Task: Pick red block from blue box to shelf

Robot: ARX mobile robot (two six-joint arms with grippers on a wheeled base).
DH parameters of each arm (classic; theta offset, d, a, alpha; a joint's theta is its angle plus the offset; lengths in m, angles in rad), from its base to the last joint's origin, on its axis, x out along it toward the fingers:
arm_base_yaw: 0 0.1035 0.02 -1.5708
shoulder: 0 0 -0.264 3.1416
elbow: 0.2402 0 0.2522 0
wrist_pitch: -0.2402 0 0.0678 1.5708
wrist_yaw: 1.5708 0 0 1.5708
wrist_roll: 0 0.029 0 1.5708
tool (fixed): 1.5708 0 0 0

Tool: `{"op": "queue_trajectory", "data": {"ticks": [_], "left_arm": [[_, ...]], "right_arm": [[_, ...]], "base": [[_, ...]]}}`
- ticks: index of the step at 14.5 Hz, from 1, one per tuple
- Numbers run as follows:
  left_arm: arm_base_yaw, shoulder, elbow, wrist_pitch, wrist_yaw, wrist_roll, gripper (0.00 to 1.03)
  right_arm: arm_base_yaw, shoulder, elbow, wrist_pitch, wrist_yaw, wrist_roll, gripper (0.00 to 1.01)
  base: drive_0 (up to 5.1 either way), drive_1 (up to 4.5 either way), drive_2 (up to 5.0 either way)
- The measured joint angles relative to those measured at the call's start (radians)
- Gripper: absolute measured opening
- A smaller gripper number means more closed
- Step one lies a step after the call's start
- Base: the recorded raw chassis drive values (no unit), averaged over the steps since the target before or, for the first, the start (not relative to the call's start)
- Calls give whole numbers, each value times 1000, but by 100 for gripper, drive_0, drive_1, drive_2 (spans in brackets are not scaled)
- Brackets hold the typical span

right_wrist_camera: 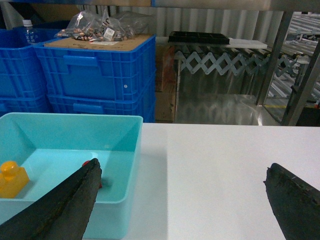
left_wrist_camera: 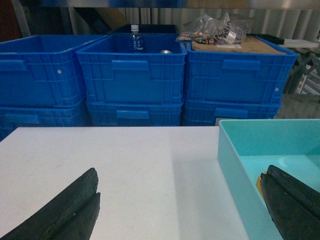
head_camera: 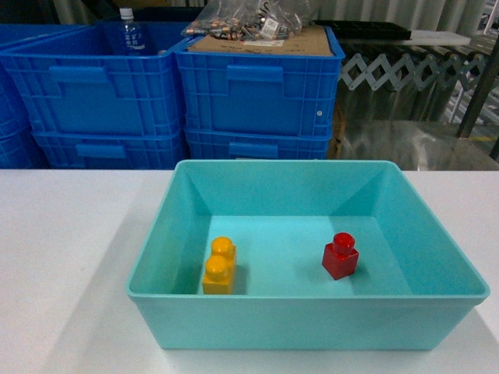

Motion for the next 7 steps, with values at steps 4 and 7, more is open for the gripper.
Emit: {"op": "queue_trajectory", "data": {"ticks": [4, 7], "left_arm": [[0, 0, 0, 0, 0, 0, 98], [0, 0, 0, 0, 0, 0, 98]], "right_arm": [[0, 0, 0, 0, 0, 0, 98], [0, 0, 0, 0, 0, 0, 98]], "base": [[0, 0, 0], [0, 0, 0]]}}
